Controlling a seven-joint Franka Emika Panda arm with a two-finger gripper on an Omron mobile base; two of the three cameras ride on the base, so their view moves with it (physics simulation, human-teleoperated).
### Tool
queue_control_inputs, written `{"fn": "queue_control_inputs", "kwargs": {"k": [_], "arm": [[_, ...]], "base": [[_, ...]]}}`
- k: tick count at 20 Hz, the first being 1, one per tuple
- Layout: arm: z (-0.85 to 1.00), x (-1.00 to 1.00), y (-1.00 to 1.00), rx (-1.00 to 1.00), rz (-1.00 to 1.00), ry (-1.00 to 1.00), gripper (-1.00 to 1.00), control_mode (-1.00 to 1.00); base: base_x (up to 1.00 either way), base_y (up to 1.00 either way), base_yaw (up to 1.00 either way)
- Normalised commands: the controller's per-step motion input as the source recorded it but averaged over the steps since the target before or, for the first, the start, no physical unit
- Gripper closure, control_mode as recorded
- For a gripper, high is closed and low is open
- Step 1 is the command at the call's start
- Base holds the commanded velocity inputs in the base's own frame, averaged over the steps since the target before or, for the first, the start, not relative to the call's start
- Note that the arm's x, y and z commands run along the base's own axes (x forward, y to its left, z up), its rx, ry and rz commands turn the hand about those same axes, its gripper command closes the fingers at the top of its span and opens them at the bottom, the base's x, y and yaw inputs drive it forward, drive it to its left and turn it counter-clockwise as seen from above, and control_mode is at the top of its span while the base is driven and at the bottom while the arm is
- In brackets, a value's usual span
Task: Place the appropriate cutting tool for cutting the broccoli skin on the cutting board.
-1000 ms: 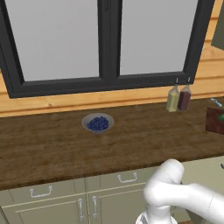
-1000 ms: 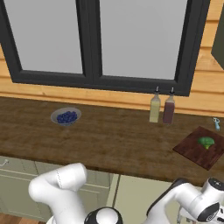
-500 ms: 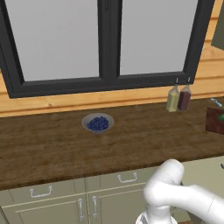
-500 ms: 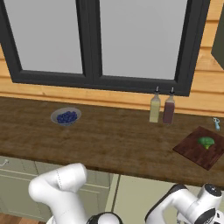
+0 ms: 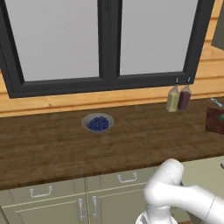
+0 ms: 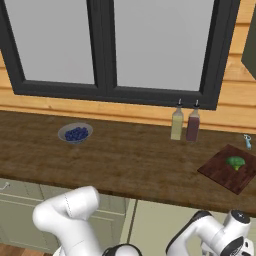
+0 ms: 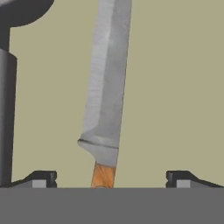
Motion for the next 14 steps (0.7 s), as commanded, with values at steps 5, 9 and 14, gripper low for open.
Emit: {"fn": "queue_control_inputs", "kwargs": {"k": [5,9,14], "arm": [[-0.3,0.0,0.0,0.0,0.0,0.0,-1.0,-1.0],[-0.24,0.0,0.0,0.0,0.0,0.0,-1.0,-1.0],[-0.4,-0.05,0.0,0.0,0.0,-0.01,-1.0,-1.0]], "base": [[0.0,0.0,0.0],[0.0,0.0,0.0],[0.0,0.0,0.0]]}}
